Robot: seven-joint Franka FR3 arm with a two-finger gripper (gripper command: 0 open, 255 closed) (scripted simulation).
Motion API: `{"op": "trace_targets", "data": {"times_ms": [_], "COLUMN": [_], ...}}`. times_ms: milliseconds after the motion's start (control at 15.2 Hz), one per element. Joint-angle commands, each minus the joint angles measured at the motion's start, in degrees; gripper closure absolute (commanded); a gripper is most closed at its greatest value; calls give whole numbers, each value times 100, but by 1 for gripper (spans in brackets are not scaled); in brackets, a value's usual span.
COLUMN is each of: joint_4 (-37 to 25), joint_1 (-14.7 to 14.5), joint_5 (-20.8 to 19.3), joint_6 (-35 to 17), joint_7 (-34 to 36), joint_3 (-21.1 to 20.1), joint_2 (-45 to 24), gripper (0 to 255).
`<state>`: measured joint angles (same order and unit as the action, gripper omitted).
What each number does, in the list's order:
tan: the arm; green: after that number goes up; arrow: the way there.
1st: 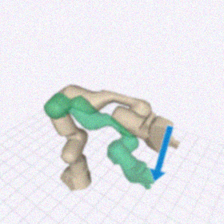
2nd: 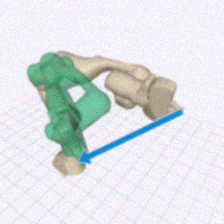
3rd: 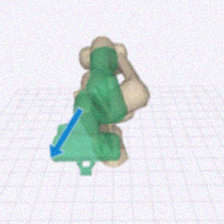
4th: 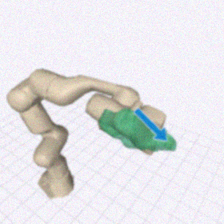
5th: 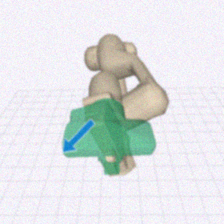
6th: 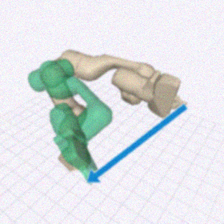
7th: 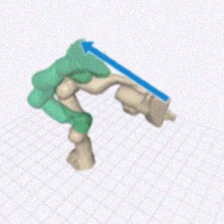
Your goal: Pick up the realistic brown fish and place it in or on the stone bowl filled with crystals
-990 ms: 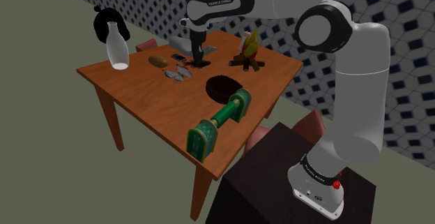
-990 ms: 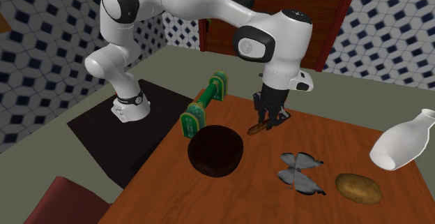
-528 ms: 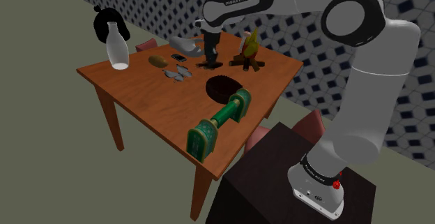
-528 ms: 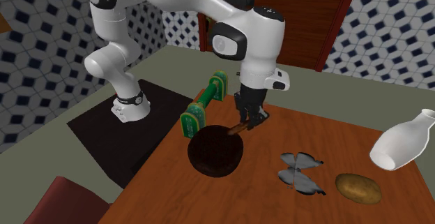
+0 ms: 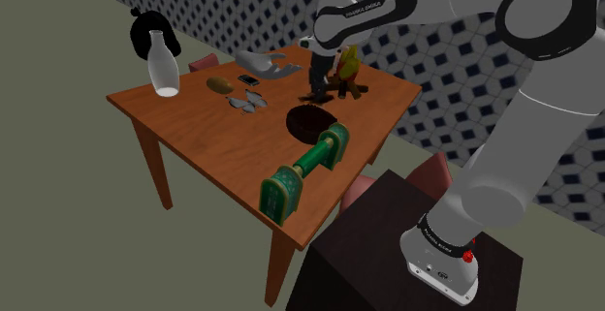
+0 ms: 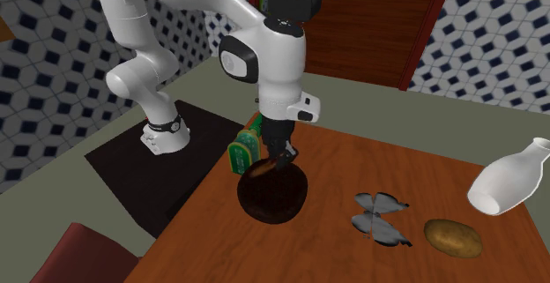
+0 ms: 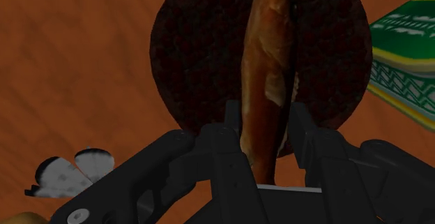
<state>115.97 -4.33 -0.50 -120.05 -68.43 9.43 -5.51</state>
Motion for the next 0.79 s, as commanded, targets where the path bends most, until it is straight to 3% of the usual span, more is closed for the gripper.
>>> {"op": "trace_targets", "data": {"times_ms": [0, 726], "joint_4": [138, 456], "joint_1": [16, 30], "joint_5": [2, 71], "joint_6": [-138, -809], "joint_7": [-34, -72], "joint_3": [13, 4], "joint_2": [1, -357], "gripper": [255, 255]}}
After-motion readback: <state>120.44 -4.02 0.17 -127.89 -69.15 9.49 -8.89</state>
